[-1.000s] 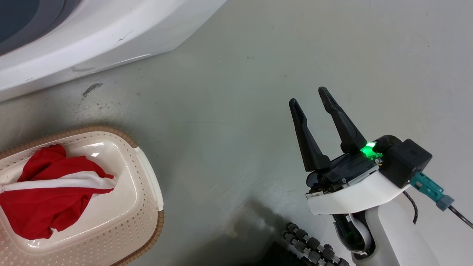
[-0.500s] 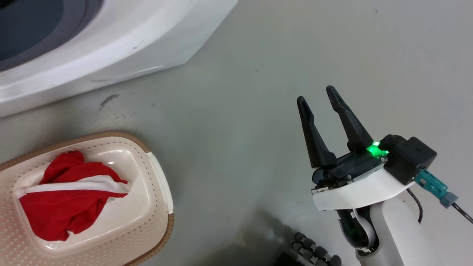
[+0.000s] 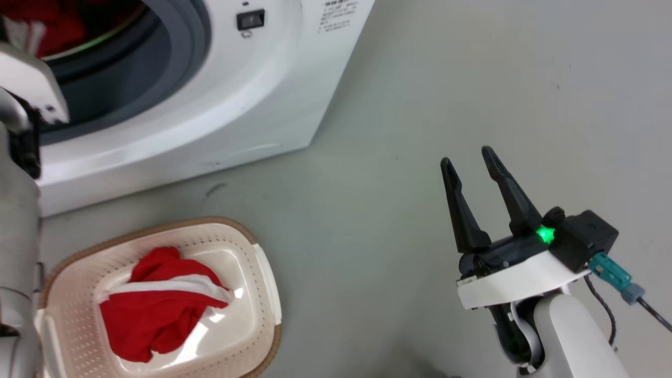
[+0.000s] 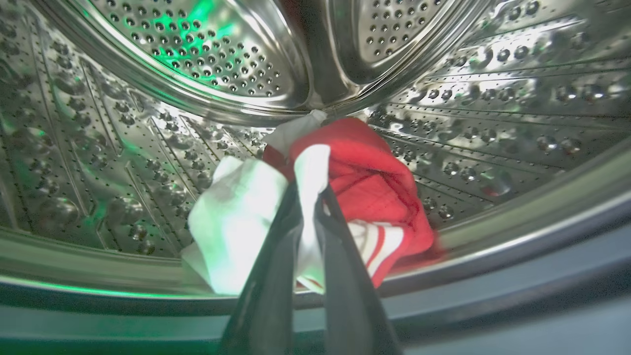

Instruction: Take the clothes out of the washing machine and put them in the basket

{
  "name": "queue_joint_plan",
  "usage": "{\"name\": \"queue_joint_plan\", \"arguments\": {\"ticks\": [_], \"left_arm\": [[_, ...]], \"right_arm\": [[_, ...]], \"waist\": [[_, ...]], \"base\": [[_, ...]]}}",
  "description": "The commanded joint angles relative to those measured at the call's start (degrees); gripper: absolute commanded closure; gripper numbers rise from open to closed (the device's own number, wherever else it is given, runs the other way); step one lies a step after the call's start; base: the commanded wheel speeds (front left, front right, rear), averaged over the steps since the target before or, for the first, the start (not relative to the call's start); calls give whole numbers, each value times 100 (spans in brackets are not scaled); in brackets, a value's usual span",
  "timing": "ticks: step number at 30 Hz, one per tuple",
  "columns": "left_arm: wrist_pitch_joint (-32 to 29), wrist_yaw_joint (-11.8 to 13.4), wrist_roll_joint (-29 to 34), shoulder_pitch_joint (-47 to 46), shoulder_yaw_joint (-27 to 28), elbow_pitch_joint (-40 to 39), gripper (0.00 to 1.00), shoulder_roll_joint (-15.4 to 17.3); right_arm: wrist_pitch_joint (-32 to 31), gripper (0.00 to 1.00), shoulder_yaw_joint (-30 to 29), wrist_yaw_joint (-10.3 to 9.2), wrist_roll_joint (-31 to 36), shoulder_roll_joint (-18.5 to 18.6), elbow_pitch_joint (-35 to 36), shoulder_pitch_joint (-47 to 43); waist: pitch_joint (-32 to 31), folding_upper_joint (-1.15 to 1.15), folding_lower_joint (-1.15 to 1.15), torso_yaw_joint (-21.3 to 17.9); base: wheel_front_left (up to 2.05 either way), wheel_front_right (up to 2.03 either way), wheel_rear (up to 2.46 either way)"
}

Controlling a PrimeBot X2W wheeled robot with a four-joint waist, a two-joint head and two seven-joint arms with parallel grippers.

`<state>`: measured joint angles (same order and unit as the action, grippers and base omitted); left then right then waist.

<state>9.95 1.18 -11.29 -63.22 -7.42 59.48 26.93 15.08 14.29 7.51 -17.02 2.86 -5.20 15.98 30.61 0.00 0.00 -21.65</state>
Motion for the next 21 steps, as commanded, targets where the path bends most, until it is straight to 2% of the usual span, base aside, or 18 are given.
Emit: {"name": "queue_joint_plan", "arguments": {"ticks": [1, 9, 21], "left_arm": [[191, -49, -94, 140, 23, 85, 100, -103], [525, -319, -359, 577, 167, 216, 100, -392], [538, -397, -430, 1792, 532, -1184, 100, -831]], "right_arm": [[12, 0, -51, -3, 49, 4, -57, -122], [12, 0, -266, -4, 150, 4, -208, -420], [-135, 0, -563, -3, 302, 3, -209, -825]], "waist": [[-429, 0, 0, 221], [-1185, 0, 0, 444], [-1999, 0, 0, 750]], "base": [[0, 0, 0], [0, 0, 0], [0, 0, 0]]}}
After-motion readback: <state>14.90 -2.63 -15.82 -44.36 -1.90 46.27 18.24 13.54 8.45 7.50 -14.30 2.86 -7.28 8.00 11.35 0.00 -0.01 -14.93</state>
